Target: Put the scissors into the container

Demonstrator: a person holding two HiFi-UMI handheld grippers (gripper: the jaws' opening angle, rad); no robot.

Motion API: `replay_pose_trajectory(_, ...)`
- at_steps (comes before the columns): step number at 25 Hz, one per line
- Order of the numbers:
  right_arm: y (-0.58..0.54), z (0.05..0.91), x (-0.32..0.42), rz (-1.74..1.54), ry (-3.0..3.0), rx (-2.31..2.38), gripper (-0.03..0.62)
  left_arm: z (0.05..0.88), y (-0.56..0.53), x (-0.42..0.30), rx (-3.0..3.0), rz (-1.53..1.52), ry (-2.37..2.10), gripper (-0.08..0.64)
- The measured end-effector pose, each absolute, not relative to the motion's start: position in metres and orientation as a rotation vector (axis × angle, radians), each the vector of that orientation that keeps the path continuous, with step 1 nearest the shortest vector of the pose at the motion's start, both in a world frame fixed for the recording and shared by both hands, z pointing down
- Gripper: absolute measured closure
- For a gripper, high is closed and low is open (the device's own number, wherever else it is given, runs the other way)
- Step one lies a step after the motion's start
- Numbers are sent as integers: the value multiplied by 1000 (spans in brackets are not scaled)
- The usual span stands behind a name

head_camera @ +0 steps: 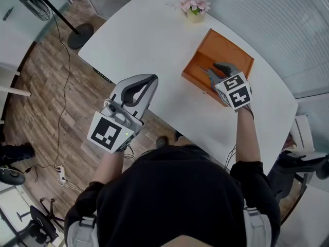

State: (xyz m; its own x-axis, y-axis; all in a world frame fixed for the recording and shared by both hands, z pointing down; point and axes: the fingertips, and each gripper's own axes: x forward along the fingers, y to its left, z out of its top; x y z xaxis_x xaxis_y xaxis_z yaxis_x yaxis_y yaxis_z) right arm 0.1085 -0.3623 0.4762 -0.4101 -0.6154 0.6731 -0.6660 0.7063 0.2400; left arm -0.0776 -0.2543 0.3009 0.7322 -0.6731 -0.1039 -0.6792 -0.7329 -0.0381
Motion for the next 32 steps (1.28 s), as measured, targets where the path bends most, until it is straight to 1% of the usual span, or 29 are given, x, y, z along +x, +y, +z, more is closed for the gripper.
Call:
replay_pose_trajectory(19,-338,397,104,17,-2322,1203,500,294,-243,-75,-2844,133,1070,546)
replay_pose_trajectory(32,-314,362,111,-40,-2398,1364,502,283,-231,-76,-2831,158,1046,546)
